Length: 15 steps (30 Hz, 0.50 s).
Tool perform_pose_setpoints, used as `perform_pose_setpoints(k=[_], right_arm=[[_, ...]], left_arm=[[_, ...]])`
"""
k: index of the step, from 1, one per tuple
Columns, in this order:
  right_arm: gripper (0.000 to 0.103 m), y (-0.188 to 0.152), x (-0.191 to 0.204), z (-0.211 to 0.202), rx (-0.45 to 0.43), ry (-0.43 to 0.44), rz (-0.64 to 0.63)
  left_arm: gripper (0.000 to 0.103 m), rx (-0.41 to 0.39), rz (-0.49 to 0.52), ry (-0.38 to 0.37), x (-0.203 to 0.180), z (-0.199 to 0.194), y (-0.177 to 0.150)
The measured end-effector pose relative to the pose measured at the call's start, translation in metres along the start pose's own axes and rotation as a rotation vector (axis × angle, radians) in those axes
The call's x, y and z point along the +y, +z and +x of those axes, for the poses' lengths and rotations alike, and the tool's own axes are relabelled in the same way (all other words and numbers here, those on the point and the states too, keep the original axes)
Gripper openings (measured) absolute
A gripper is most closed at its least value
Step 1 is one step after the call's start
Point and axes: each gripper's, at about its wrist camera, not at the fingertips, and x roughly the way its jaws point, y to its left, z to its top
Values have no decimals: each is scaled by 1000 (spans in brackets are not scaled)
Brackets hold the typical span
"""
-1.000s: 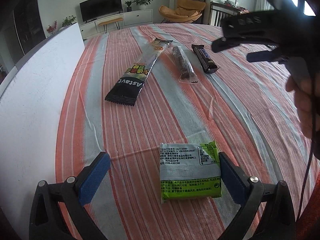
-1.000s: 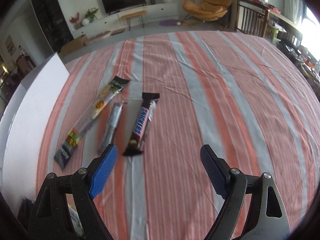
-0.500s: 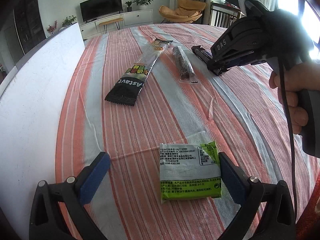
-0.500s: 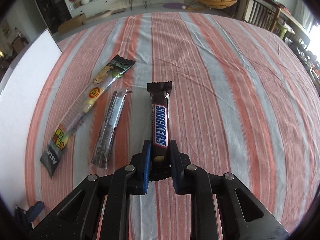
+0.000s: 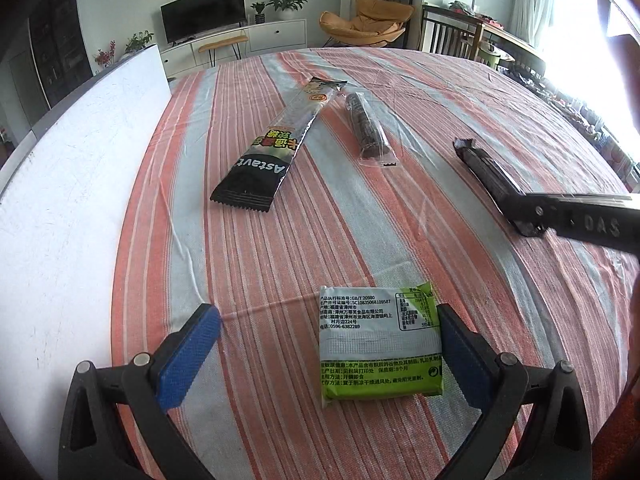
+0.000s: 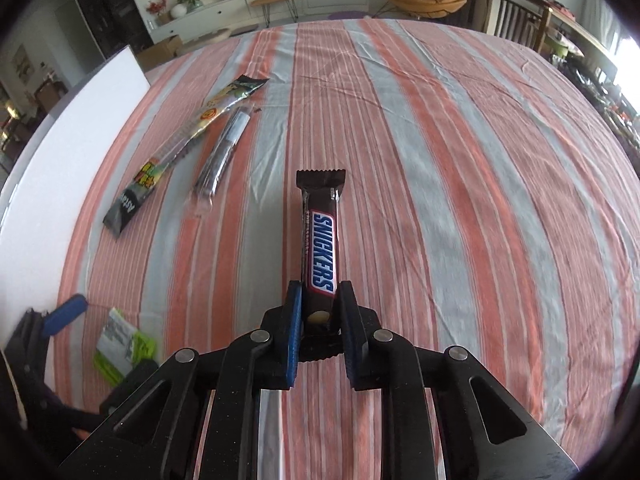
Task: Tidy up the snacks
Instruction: 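Grasp the green pack with the left gripper while the right grasps the Snickers bar, then carry the green pack and Snickers over the white box and open both grippers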
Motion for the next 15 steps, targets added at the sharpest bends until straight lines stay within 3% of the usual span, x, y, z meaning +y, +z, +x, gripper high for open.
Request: perform_pose_setpoints(k=[7, 11, 15], right_arm=[[19, -46, -5, -23, -56, 8, 37], [19, -51, -26, -30, -44, 149, 129], [28, -51, -59, -34, -17, 260, 252]], left_arm=[[103, 1, 1, -1, 0, 0, 0], [103, 29, 9, -28, 3, -1, 1], [103, 73, -70, -153, 21, -12, 0]])
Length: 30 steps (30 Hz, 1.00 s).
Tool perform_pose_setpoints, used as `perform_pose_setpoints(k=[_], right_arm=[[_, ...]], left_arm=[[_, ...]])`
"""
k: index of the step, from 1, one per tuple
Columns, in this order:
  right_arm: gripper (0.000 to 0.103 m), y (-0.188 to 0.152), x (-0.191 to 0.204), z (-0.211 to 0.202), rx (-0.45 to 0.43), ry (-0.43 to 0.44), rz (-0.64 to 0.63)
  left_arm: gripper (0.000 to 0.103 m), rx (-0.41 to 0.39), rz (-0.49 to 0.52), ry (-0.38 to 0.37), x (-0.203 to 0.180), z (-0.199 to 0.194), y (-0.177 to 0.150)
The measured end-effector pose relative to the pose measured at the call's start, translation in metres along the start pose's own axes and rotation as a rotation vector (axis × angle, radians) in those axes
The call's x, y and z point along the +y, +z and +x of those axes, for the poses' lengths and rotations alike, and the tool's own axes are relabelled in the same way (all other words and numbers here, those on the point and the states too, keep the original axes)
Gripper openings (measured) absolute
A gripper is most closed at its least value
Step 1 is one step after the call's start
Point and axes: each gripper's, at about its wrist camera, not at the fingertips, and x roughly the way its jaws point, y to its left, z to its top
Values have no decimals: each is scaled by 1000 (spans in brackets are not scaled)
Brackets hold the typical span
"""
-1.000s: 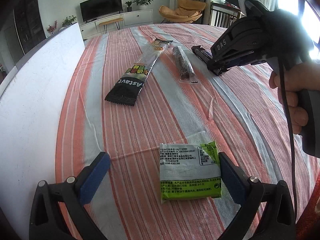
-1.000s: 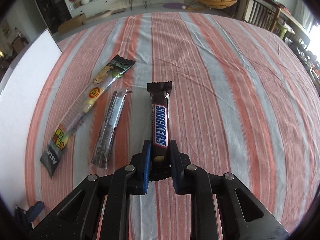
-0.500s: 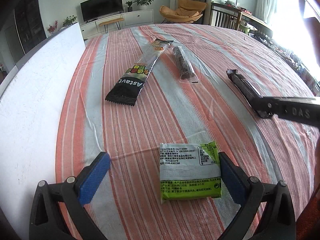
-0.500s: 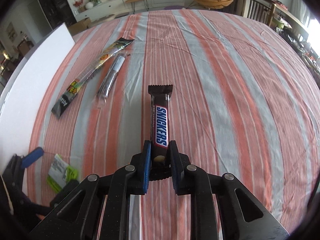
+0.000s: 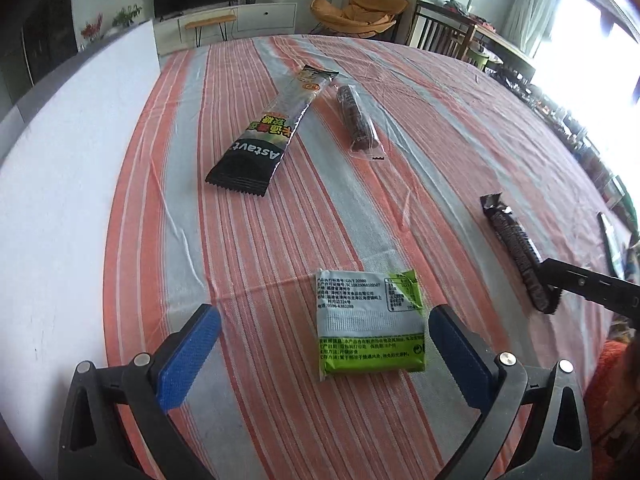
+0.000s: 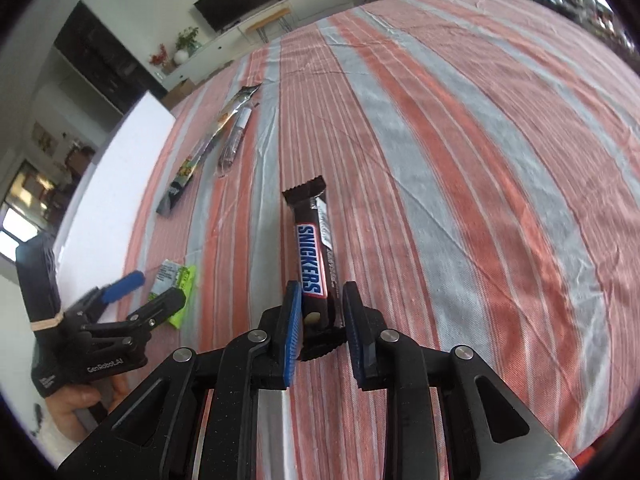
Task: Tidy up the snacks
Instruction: 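Carry the green pack and Snickers over the white box and open both grippers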
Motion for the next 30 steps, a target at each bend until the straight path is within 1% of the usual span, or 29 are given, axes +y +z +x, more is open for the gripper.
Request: perform_pose_setpoints(k=[1, 2, 4, 5, 7, 9, 10, 12, 13, 14, 16, 17, 19, 23, 25, 27, 30], right_arm=[[32, 2, -1, -1, 6, -11, -6], [38, 4, 1, -1, 13, -31, -21], [43, 8, 10, 0, 25, -58, -59], [48, 10, 19, 2, 35, -71, -91], [57, 14, 40, 11, 54, -123, -173], [57, 16, 57, 24, 66, -193, -250], [56, 16, 62, 32, 77, -223, -273], [52, 16, 62, 44, 110, -267, -286], [37, 16, 63, 44, 96, -292, -290], [17, 16, 62, 43, 101, -299, -288], [18, 15, 54, 34, 110, -245, -229], [18, 14, 51, 28, 101, -234, -208], [18, 12, 48, 12, 72, -217, -182], [18, 11, 46, -17, 28, -128, -109], [18, 13, 56, -29, 6, -96, -112], [18, 17, 75, -38, -14, -59, -131], [18, 22, 113, -49, -37, 15, -169]], left_arm=[[103, 8, -15, -17, 3, -3, 0], [103, 13, -14, -19, 4, -5, -1], [103, 17, 21, -7, 1, -6, -2], [103, 16, 42, 2, -2, -5, -2], [103, 17, 73, 17, -9, -2, -1], [103, 25, 86, 27, -17, 3, 1], [98, 35, 93, 36, -21, 6, 2], [84, 37, 134, 89, -30, 7, 1], [66, 21, 160, 110, -35, 5, -2], [51, 6, 169, 94, -38, 2, -4], [50, 6, 172, 102, -41, -1, -7], [50, 0, 162, 91, -40, -4, -8], [50, -11, 114, 49, -36, -14, -8], [50, -73, 25, -52, -27, -53, 0], [50, -115, -5, -86, -22, -79, 5], [50, -166, -39, -111, -12, -110, 9], [50, -238, -93, -105, 12, -152, 16]])
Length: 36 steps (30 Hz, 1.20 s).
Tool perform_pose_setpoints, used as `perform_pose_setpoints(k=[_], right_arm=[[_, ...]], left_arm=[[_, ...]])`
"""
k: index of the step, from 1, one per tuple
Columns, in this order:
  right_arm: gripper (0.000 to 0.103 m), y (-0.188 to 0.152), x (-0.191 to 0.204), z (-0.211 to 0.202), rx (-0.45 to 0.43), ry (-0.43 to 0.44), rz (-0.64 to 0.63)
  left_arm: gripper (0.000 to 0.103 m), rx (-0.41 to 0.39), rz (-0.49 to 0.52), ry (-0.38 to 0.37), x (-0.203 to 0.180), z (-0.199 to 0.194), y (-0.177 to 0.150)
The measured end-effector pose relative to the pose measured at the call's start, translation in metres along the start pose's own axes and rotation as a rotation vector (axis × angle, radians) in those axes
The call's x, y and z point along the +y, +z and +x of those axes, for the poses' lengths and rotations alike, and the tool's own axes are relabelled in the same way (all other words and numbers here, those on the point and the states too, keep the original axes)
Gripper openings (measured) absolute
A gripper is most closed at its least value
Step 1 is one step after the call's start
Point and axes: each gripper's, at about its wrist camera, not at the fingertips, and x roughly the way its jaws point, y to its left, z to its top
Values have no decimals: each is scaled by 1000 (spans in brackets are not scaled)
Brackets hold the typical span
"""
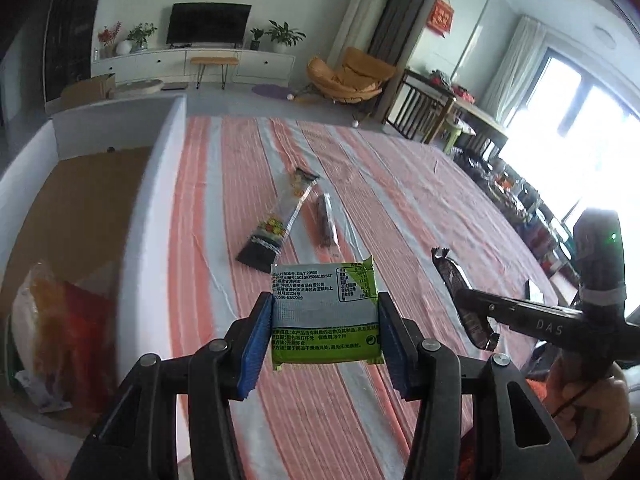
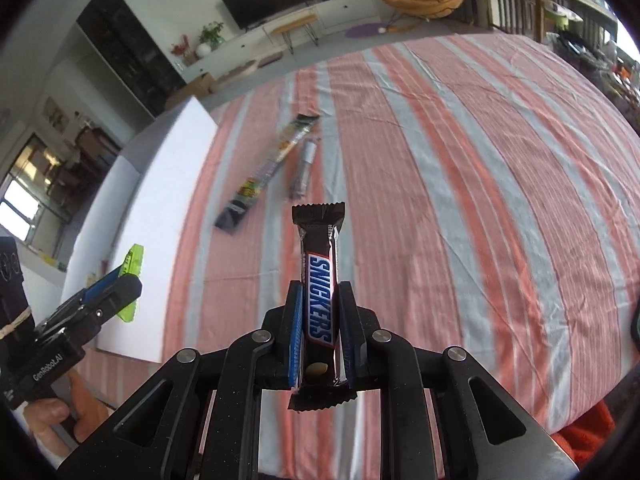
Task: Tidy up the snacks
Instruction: 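Carry the green pack and Snickers over the white box and open both grippers, then move both open grippers back over the bed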
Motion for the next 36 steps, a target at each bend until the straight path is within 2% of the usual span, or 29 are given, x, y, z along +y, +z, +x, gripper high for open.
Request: perform_pose_setpoints(k=[4, 7, 12, 16, 18, 19, 20, 23, 26, 30, 32, 34, 36], right_arm=[[18, 15, 64, -10, -25, 108, -85], [18, 23, 120, -14, -32, 189, -176], [18, 27, 206, 9, 5, 292, -312], [18, 18, 245, 47, 43, 335, -369], [32, 14, 248, 64, 48, 329, -361], [52, 12, 245, 67, 39, 314, -356], [62, 11, 237, 68, 16, 293, -355], [68, 5, 202, 65, -43, 152, -379], [71, 2, 143, 65, -81, -27, -340], [72, -12, 56, 76, -95, -334, -275], [71, -22, 17, 82, -87, -471, -255], [71, -31, -14, 88, -74, -568, -238], [71, -40, -34, 91, -72, -619, -209]], left_arm=[[50, -86, -62, 81, 50, -52, 21], [50, -135, -90, 214, 96, -82, 29], [50, -118, -180, 403, 175, -101, 22], [52, -91, -181, 550, 209, -92, 8], [62, -52, -179, 626, 220, -78, 1], [78, -36, -188, 643, 225, -72, -3], [88, -35, -198, 640, 227, -70, -5], [90, -47, -192, 595, 217, -64, -12], [90, -55, -159, 539, 200, -56, -13], [92, -89, -111, 401, 155, -45, -8], [99, -95, -78, 320, 127, -34, -6], [99, -89, -34, 247, 98, -23, -2], [100, -59, 23, 187, 67, -4, -2]])
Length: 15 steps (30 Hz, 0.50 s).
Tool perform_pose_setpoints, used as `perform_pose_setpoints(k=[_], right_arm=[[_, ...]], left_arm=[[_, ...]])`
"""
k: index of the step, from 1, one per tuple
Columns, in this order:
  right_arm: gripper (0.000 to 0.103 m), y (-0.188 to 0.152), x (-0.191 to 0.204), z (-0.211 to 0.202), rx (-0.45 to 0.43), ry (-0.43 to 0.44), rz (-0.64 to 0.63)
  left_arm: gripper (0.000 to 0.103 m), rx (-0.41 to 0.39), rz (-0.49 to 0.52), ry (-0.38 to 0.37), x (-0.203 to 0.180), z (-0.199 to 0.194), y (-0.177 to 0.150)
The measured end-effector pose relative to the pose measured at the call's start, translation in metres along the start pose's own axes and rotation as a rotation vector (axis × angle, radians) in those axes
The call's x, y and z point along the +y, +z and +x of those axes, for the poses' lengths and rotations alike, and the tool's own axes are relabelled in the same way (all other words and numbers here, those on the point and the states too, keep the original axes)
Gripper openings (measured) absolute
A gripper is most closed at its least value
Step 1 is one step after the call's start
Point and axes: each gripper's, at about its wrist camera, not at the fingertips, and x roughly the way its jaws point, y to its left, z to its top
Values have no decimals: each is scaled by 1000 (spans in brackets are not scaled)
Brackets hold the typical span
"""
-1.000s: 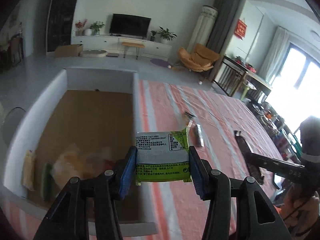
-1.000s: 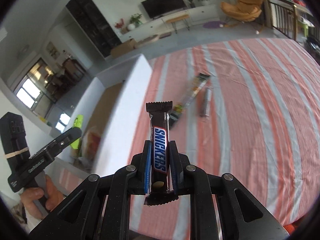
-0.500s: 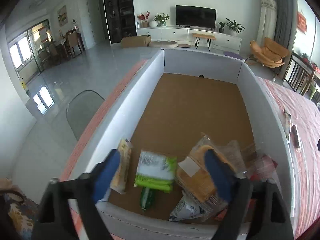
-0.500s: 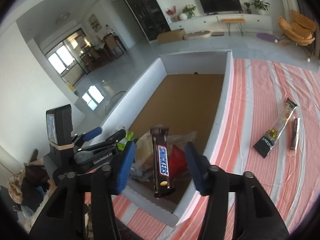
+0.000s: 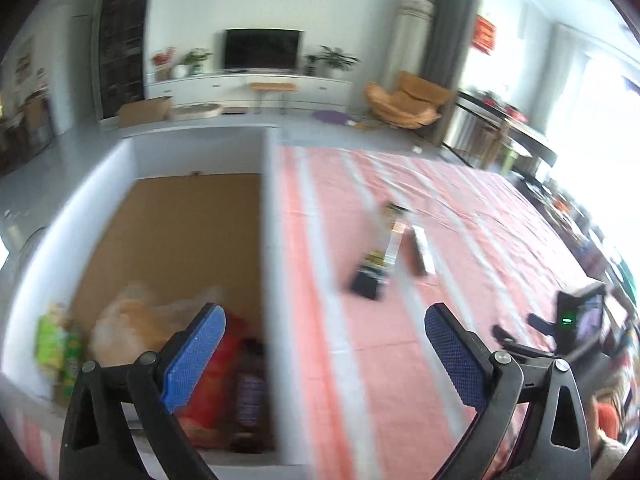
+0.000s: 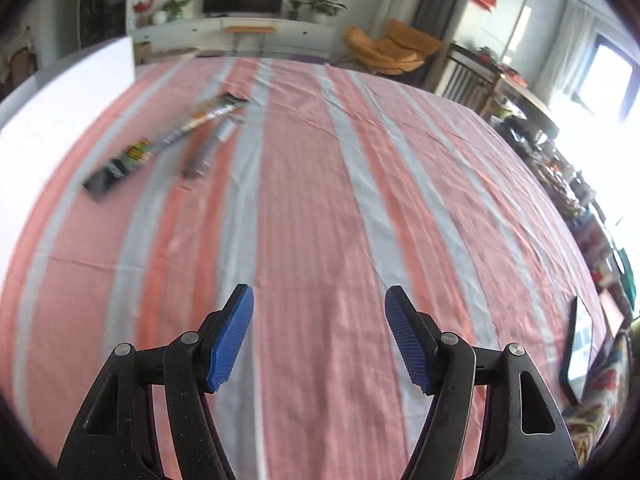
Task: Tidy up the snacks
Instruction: 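Move both open grippers back over the bed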
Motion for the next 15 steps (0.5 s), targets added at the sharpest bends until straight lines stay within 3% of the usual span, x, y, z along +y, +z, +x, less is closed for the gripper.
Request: perform_pose_setpoints(k=[4, 7, 12, 15], right_arm=[[74, -16, -18, 3, -22, 5, 72], [78, -17, -22, 8, -25, 14, 91], [84, -24, -37, 4, -4, 84, 185], [86, -26, -45, 4, 8, 118, 227]], left_arm=[[100, 81, 76, -77, -55, 34, -8], [100, 149, 106, -78, -82, 68, -24], [100, 199, 141, 10, -104, 113, -50], [100, 206, 125, 34, -98, 124, -55]])
